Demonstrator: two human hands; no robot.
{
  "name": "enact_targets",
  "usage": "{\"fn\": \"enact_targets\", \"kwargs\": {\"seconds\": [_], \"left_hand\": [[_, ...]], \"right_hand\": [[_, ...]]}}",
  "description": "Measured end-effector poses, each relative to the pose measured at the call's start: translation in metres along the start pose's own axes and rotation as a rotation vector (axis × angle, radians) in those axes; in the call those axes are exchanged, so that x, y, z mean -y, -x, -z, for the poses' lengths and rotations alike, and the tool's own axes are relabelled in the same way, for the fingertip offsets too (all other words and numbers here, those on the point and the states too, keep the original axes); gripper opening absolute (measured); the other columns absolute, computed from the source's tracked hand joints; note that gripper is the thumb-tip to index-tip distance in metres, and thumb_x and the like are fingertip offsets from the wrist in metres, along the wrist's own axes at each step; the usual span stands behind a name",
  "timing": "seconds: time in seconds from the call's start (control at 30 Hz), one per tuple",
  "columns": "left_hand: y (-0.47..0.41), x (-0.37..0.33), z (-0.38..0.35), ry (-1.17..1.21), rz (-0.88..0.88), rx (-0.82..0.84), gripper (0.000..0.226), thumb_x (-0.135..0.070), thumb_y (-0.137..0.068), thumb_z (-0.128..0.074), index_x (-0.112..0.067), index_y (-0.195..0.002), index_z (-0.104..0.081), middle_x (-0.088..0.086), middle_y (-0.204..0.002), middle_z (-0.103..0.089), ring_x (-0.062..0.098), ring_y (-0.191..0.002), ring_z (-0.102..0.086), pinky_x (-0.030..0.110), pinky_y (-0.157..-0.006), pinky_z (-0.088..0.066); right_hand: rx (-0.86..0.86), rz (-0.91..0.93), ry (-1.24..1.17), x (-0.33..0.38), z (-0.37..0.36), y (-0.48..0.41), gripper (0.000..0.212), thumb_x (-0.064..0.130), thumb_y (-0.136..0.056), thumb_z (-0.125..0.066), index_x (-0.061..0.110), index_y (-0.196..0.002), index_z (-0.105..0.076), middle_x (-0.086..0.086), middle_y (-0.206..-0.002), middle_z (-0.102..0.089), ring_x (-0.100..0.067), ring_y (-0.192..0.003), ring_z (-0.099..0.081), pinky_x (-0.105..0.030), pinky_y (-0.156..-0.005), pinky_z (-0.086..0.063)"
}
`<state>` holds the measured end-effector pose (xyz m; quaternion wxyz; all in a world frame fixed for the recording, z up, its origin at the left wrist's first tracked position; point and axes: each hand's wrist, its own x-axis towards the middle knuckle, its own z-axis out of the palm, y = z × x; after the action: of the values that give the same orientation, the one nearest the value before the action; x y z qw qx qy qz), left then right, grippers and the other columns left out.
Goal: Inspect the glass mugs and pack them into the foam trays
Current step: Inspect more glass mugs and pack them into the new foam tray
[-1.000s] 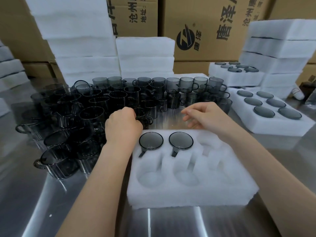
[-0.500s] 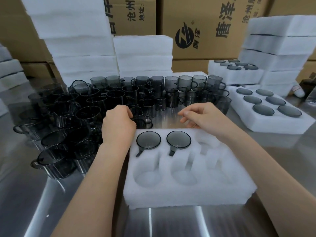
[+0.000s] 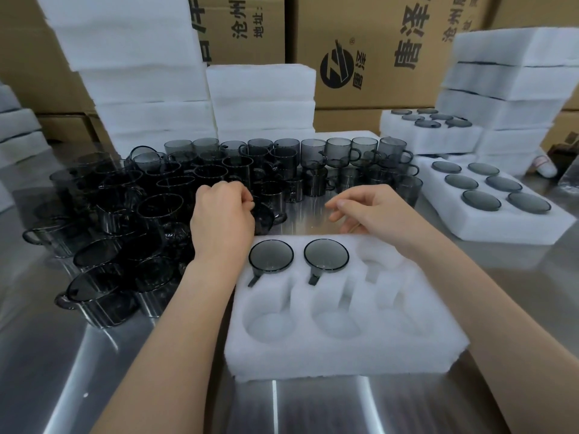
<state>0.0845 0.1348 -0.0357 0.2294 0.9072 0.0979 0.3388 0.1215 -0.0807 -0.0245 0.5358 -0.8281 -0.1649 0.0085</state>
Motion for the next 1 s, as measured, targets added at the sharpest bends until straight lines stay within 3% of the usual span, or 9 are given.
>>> {"fn": "enact_targets", "kwargs": {"seconds": [0.17,0.3,0.43,0.5,0.6,0.7,0.77,0.87,1.0], "left_hand": [[0.001,-0.014,0.007,0.331,-0.135,-0.234,0.006,-0.012,-0.088,-0.068,-0.012,-0.092,-0.073,0.000,-0.089,-0.068,0.021,-0.086,-0.064,0.033,-0.078,-0.048],[0.007,-0.026,0.007,0.506,-0.228,-0.291,0.007,-0.011,-0.084,-0.070,-0.010,-0.089,-0.075,-0.001,-0.084,-0.069,0.016,-0.077,-0.066,0.034,-0.077,-0.055],[0.010,-0.033,0.007,0.626,-0.225,-0.270,0.007,-0.010,-0.082,-0.071,-0.012,-0.088,-0.076,-0.002,-0.083,-0.071,0.010,-0.075,-0.067,0.025,-0.074,-0.055],[0.012,-0.034,0.008,0.700,-0.162,-0.218,0.008,-0.011,-0.083,-0.072,-0.015,-0.088,-0.076,-0.003,-0.083,-0.073,0.006,-0.076,-0.068,0.021,-0.075,-0.054],[0.012,-0.032,0.010,0.882,-0.095,-0.026,0.013,-0.022,-0.082,-0.074,-0.021,-0.095,-0.075,-0.008,-0.089,-0.075,0.004,-0.086,-0.070,0.018,-0.080,-0.052],[0.008,-0.027,0.008,0.966,-0.126,0.253,0.055,-0.034,-0.066,-0.081,-0.027,-0.118,-0.064,-0.006,-0.117,-0.070,0.007,-0.113,-0.063,0.027,-0.101,-0.047],[0.007,-0.025,0.001,0.924,-0.166,0.369,0.081,-0.020,-0.061,-0.090,-0.022,-0.134,-0.055,-0.004,-0.130,-0.064,0.006,-0.124,-0.057,0.031,-0.109,-0.042],[0.007,-0.023,-0.006,0.935,-0.155,0.362,0.078,-0.004,-0.068,-0.085,-0.012,-0.138,-0.053,-0.001,-0.131,-0.063,0.008,-0.123,-0.058,0.034,-0.110,-0.042],[0.007,-0.020,-0.008,0.974,-0.151,0.332,0.073,0.001,-0.065,-0.083,-0.013,-0.132,-0.058,0.000,-0.126,-0.066,0.010,-0.121,-0.060,0.037,-0.109,-0.044]], "right_hand": [[-0.037,0.082,-0.055,0.012,-0.001,0.003,0.019,0.016,-0.097,-0.057,0.030,-0.104,-0.067,-0.003,-0.103,-0.070,-0.015,-0.085,-0.064,-0.036,-0.083,-0.054],[0.115,0.181,-0.135,0.031,0.004,0.009,0.048,0.039,-0.083,-0.067,0.052,-0.127,-0.051,0.007,-0.129,-0.056,-0.007,-0.107,-0.064,-0.035,-0.088,-0.057],[0.206,0.202,-0.203,0.039,-0.002,0.009,0.044,0.024,-0.084,-0.071,0.033,-0.126,-0.062,-0.008,-0.127,-0.062,-0.025,-0.110,-0.065,-0.044,-0.090,-0.057],[0.205,0.197,-0.273,0.035,-0.005,0.008,0.034,0.011,-0.090,-0.067,0.025,-0.121,-0.066,-0.012,-0.123,-0.066,-0.031,-0.112,-0.064,-0.049,-0.091,-0.056],[0.195,0.156,-0.454,0.027,-0.006,0.007,0.035,0.010,-0.088,-0.065,0.015,-0.123,-0.066,-0.014,-0.119,-0.068,-0.032,-0.106,-0.067,-0.047,-0.088,-0.057],[0.159,0.130,-0.655,0.021,-0.004,0.004,0.043,0.014,-0.083,-0.063,0.005,-0.125,-0.062,-0.015,-0.114,-0.069,-0.030,-0.097,-0.069,-0.042,-0.080,-0.058],[0.133,0.114,-0.745,0.019,-0.003,0.003,0.040,0.015,-0.082,-0.063,0.005,-0.121,-0.065,-0.014,-0.110,-0.071,-0.030,-0.097,-0.070,-0.040,-0.077,-0.058],[0.130,0.092,-0.788,0.016,-0.004,0.003,0.035,0.014,-0.081,-0.064,0.006,-0.115,-0.067,-0.014,-0.106,-0.072,-0.030,-0.096,-0.071,-0.041,-0.076,-0.059],[0.131,0.059,-0.841,0.014,-0.008,0.003,0.016,0.012,-0.079,-0.064,0.008,-0.093,-0.072,-0.013,-0.098,-0.073,-0.030,-0.089,-0.071,-0.044,-0.072,-0.060]]}}
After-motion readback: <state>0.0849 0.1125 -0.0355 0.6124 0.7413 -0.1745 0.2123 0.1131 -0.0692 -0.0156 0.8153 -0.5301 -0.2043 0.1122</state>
